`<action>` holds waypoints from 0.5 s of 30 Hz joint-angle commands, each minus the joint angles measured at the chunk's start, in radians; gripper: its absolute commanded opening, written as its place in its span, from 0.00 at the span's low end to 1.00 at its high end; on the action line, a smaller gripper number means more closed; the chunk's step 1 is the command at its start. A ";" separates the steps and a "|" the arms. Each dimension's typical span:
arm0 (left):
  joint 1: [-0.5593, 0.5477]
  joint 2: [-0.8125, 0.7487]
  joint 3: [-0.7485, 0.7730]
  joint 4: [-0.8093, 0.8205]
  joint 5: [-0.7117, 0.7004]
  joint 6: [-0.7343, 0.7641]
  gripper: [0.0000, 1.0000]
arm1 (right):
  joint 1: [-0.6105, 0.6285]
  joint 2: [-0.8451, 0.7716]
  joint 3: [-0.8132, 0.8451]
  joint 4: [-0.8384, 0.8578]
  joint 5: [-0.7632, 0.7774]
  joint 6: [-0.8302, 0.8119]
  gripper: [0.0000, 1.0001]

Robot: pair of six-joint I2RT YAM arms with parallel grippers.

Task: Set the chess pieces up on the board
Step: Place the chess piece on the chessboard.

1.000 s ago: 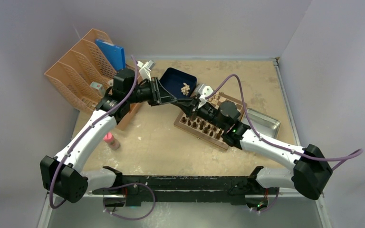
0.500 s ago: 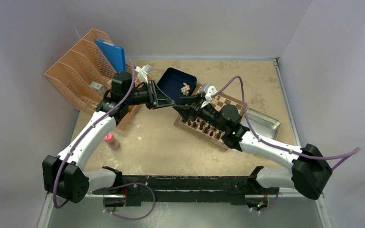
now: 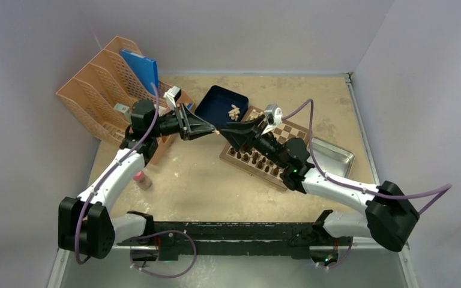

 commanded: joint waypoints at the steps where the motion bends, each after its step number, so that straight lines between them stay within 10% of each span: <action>1: 0.012 -0.026 -0.033 0.199 0.070 -0.145 0.01 | -0.002 0.020 0.009 0.146 -0.005 0.025 0.42; 15: 0.014 -0.045 -0.112 0.343 0.054 -0.275 0.00 | -0.001 0.092 0.015 0.225 -0.053 0.063 0.33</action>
